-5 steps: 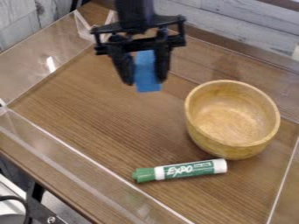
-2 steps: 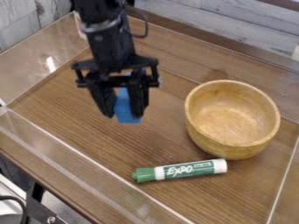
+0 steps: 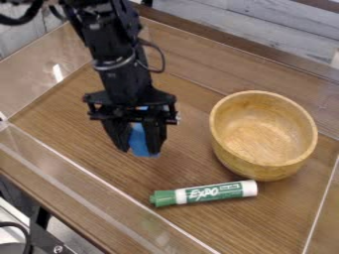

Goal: Remove the blue block from inside the brown bowl and put it on the table

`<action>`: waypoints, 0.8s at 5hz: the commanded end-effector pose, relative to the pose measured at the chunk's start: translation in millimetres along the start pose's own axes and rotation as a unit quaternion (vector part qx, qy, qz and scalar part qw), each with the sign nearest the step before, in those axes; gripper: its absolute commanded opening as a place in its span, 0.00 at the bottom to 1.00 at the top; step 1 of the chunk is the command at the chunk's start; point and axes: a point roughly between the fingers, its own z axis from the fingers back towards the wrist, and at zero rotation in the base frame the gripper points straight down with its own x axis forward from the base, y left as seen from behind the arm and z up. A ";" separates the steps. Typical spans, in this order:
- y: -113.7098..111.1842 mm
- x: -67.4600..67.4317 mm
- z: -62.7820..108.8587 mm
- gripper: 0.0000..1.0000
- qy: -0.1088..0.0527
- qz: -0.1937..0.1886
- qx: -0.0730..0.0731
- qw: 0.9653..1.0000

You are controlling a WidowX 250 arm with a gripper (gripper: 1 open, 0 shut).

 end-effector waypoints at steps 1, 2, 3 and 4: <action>-1.9 6.8 -0.2 0.00 -0.015 -0.018 0.001 1.000; -1.2 8.1 -5.7 0.00 -0.017 -0.023 0.005 1.000; -1.5 9.7 -9.3 0.00 -0.017 -0.027 0.009 0.999; -2.1 11.0 -12.3 1.00 -0.017 -0.031 0.012 0.999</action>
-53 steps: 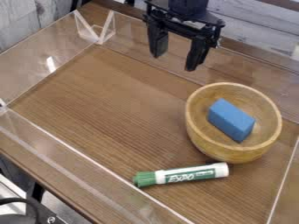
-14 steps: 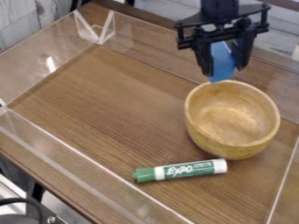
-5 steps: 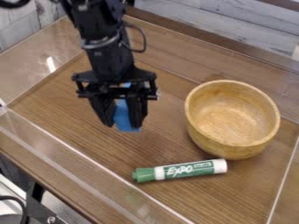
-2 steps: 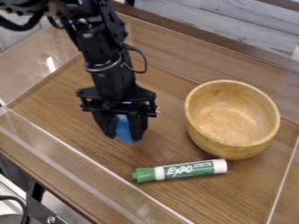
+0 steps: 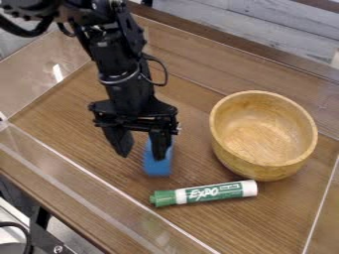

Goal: Remove the blue block from inside the brown bowl and put it on the table

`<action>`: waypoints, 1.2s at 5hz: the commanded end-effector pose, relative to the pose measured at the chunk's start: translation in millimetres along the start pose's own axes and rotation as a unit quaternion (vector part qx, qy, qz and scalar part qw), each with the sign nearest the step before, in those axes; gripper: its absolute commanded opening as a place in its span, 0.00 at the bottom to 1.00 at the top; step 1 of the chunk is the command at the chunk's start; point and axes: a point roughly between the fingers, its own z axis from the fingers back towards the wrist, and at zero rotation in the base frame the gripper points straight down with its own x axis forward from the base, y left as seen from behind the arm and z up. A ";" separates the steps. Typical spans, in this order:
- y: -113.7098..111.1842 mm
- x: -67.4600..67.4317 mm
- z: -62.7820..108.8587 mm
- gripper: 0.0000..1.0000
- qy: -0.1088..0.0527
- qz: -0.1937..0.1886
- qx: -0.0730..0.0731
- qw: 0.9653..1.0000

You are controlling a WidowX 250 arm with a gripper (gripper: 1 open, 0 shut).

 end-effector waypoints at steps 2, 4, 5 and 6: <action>-4.9 8.2 -6.2 1.00 -0.016 -0.011 -0.002 1.000; -8.4 9.5 -18.4 1.00 -0.020 -0.009 -0.007 1.000; -9.2 9.7 -24.4 1.00 -0.021 -0.009 -0.008 1.000; -9.4 9.2 -30.4 1.00 -0.022 -0.007 -0.008 1.000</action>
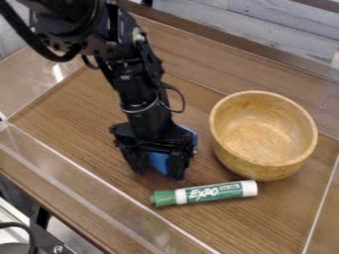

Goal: Remove the blue block from inside the brown bowl and put it on the table

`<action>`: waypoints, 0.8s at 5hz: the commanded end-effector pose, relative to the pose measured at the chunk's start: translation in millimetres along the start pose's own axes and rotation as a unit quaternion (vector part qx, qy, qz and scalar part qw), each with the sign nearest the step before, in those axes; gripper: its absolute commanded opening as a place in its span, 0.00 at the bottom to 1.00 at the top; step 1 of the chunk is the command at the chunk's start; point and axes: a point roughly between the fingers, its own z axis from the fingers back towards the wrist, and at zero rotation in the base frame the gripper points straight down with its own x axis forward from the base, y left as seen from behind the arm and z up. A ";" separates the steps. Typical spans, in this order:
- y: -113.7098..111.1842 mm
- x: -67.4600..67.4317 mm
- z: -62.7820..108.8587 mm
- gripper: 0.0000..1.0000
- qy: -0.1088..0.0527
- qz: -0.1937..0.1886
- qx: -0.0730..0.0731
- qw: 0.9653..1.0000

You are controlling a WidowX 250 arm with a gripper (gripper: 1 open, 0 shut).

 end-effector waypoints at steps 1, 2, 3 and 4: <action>-1.9 8.2 6.9 0.00 -0.017 -0.007 0.002 1.000; -4.8 10.7 15.1 1.00 -0.018 -0.008 -0.001 1.000; -8.1 14.2 24.9 1.00 -0.021 -0.009 -0.006 1.000; -12.3 19.0 41.4 1.00 -0.028 -0.008 -0.014 0.999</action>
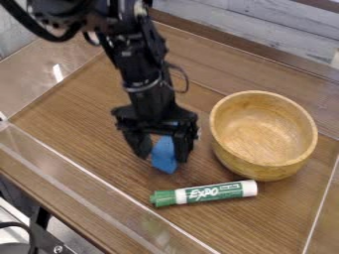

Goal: Remove the blue block from inside the brown bowl and put it on the table

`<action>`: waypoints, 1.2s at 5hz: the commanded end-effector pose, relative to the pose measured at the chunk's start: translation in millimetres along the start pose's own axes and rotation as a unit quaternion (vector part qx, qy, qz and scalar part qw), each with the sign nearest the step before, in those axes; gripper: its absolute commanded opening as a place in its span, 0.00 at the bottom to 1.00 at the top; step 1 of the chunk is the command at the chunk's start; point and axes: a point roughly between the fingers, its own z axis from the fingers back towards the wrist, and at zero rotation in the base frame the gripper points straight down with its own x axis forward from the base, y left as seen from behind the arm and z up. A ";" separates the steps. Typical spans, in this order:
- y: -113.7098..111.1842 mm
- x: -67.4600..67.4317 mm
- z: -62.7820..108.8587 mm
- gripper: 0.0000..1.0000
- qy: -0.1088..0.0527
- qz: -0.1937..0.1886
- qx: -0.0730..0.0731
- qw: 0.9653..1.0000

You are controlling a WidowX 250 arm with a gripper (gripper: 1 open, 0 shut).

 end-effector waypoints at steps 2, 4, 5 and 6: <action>-17.7 25.3 67.1 1.00 -0.063 -0.010 -0.019 0.998; -23.0 28.7 78.6 1.00 -0.084 -0.026 -0.025 0.996; -24.0 28.0 76.3 1.00 -0.084 -0.035 -0.027 0.996; -24.8 27.0 74.2 1.00 -0.084 -0.042 -0.028 0.995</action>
